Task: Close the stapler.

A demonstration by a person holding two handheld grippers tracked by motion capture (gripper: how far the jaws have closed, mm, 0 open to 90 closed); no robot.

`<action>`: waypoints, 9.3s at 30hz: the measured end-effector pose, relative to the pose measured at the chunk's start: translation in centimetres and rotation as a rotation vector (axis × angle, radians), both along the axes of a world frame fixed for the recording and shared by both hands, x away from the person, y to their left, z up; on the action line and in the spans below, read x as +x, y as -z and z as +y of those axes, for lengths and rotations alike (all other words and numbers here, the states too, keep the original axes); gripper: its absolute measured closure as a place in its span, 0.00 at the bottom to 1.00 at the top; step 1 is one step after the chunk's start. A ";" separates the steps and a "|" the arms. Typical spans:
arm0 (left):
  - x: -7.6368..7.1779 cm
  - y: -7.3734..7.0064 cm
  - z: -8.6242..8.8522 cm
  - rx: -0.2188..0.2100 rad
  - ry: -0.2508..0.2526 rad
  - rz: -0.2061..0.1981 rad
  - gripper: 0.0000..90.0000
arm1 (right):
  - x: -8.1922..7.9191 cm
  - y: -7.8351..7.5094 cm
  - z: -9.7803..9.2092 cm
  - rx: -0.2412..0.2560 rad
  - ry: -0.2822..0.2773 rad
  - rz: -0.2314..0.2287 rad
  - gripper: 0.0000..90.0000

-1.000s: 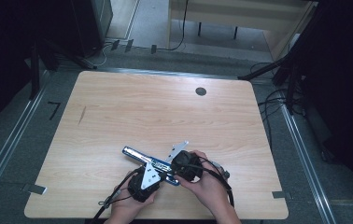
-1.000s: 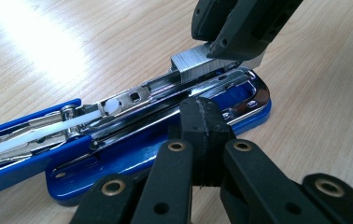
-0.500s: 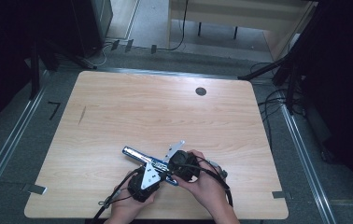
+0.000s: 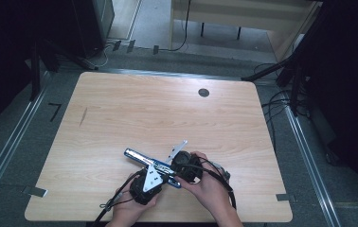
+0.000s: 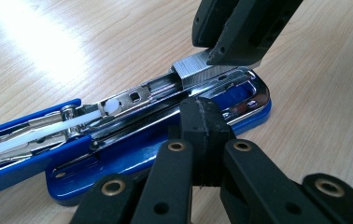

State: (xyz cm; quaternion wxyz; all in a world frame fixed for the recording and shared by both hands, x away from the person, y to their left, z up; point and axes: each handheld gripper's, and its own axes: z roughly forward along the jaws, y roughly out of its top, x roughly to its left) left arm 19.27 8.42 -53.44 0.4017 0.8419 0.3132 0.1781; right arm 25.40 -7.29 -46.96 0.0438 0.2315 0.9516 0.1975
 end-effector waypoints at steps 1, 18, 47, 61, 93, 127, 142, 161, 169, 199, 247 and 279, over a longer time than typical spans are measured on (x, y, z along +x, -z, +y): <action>0.0 0.0 0.0 0.000 0.000 0.000 1.00 | 0.0 0.0 0.0 0.003 0.001 0.004 0.89; 0.0 0.0 0.0 0.000 0.000 0.000 1.00 | 0.0 0.1 0.2 -0.003 -0.007 -0.011 0.88; 0.1 0.0 0.1 -0.006 0.001 0.008 1.00 | 0.1 0.0 -0.4 0.070 -0.020 -0.009 0.83; 0.4 -0.1 0.7 -0.030 -0.011 0.041 1.00 | -1.8 1.3 0.0 0.021 -0.075 -0.159 0.88; 0.4 0.0 0.6 -0.036 -0.010 0.037 1.00 | -0.4 -0.4 -0.3 0.007 -0.063 -0.067 0.89; 0.4 0.0 0.6 -0.033 -0.012 0.037 1.00 | 0.2 0.1 -0.5 0.026 -0.046 -0.024 0.88; 0.4 0.0 0.6 -0.034 -0.011 0.037 1.00 | 0.3 0.1 -0.7 0.049 -0.040 -0.019 0.89; 0.4 0.0 0.6 -0.033 -0.011 0.036 1.00 | 0.4 0.1 -0.9 0.056 -0.035 0.014 0.89; 0.4 0.0 0.6 -0.032 -0.012 0.035 1.00 | 0.5 0.2 -0.9 0.061 -0.033 0.016 0.89; 0.4 0.0 0.6 -0.034 -0.011 0.037 1.00 | 0.3 -0.1 -0.9 0.105 -0.027 -0.048 0.89; 0.8 -0.4 1.8 -0.102 -0.040 0.088 1.00 | -0.2 1.4 -0.9 0.273 0.003 -0.116 1.00; 3.5 -0.5 9.7 -0.087 -0.265 0.159 1.00 | 2.5 1.2 5.4 0.251 -0.042 -0.108 1.00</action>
